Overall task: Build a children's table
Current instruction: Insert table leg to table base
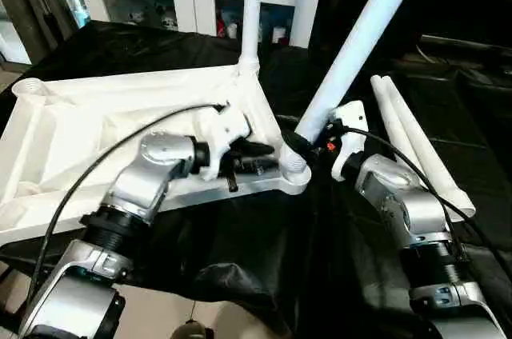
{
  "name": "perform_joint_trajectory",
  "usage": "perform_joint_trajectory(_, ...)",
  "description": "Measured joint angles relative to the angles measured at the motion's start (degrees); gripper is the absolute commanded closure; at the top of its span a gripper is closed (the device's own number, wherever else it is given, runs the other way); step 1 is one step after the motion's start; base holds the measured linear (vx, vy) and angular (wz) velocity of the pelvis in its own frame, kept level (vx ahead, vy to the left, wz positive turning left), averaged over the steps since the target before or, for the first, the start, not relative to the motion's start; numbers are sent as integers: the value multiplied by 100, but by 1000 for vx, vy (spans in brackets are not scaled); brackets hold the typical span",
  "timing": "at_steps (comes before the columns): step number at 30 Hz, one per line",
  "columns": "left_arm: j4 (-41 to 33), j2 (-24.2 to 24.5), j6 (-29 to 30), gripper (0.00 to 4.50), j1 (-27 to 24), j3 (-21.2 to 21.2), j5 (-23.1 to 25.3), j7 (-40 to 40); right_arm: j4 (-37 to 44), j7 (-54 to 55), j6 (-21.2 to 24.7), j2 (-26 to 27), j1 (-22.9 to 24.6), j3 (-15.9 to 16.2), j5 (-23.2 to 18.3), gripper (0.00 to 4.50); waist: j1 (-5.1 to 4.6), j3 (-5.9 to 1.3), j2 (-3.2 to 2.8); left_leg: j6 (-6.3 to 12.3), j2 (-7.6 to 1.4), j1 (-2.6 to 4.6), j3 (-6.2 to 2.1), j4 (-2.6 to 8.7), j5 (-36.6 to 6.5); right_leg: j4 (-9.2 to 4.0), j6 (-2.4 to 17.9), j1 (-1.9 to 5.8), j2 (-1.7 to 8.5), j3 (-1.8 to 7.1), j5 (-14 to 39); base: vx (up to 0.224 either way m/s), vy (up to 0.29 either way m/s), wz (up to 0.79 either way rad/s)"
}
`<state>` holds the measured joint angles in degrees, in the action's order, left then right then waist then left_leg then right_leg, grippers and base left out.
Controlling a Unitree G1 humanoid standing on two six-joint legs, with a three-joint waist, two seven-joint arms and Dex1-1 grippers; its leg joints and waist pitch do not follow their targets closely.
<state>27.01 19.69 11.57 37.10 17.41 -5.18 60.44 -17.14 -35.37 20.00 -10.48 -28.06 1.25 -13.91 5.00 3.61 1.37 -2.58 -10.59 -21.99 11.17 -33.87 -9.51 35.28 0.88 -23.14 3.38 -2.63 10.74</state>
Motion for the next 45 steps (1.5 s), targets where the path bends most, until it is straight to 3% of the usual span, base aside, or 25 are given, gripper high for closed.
perform_joint_trajectory(5,518,-1,-74,339,181,100,161,50,2,-12,71,-17,1,0,0,262,-16,0,0,-2,-4,0,0,0,2,2,0,-2,-2,-1,-3,0,0,0)
perform_joint_trajectory(6,552,24,-85,363,211,112,194,54,4,-15,75,-18,1,1,0,262,-15,-1,-1,-2,-4,0,0,1,1,1,0,-2,-2,-1,-3,0,0,0)
perform_joint_trajectory(10,758,35,-162,380,224,194,306,47,21,-19,80,-51,2,35,0,262,-4,-1,-1,-1,-4,-2,2,1,0,-2,0,-2,-2,-1,-3,0,0,0)
perform_joint_trajectory(16,929,46,-368,444,223,255,464,64,23,-20,81,-71,19,37,1,262,-2,-1,-1,-2,-4,0,2,-3,2,2,2,-1,-2,-1,-4,0,0,0)
perform_joint_trajectory(45,1283,54,-639,450,295,166,489,179,25,-106,86,-93,29,98,2,262,-24,-1,0,-2,-7,9,2,-7,4,13,3,2,-2,0,-5,0,0,0)
